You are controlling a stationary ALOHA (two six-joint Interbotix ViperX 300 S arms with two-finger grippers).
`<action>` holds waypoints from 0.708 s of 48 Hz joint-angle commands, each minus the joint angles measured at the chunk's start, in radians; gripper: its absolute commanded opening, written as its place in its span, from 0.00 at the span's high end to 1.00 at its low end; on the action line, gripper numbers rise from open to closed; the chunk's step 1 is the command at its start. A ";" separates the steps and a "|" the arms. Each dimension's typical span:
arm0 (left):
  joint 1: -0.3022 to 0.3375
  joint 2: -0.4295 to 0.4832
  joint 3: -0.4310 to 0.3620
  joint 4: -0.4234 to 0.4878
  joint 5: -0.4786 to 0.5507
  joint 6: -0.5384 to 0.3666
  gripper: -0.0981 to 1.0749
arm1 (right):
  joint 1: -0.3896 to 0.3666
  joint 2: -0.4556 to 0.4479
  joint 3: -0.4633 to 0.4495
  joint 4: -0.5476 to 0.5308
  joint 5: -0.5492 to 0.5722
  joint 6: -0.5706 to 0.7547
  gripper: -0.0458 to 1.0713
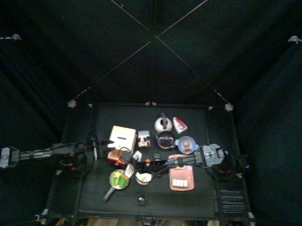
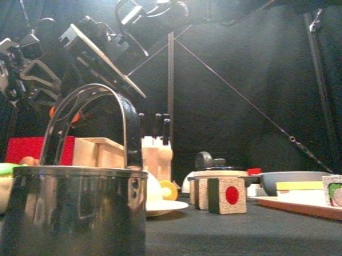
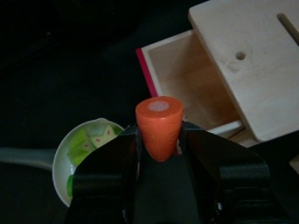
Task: Place carrot bottom in drawer
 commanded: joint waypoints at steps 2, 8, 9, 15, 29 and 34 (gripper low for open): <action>0.002 0.005 -0.012 0.000 -0.003 0.002 0.20 | -0.023 -0.015 -0.040 -0.008 -0.008 -0.003 0.41; 0.003 0.005 -0.012 0.000 -0.003 0.002 0.20 | -0.041 -0.006 -0.034 -0.008 -0.008 0.000 0.41; 0.002 0.005 -0.012 0.000 -0.003 0.002 0.20 | -0.044 -0.005 -0.032 -0.008 -0.009 0.002 0.40; 0.003 0.005 -0.012 0.000 -0.003 0.002 0.20 | -0.046 -0.006 -0.028 -0.006 -0.012 0.002 0.40; 0.003 0.005 -0.012 0.002 -0.003 0.003 0.20 | -0.051 -0.006 -0.028 -0.002 -0.006 0.003 0.28; 0.003 0.005 -0.012 0.002 -0.003 0.003 0.20 | -0.051 -0.006 -0.029 -0.003 -0.003 0.003 0.24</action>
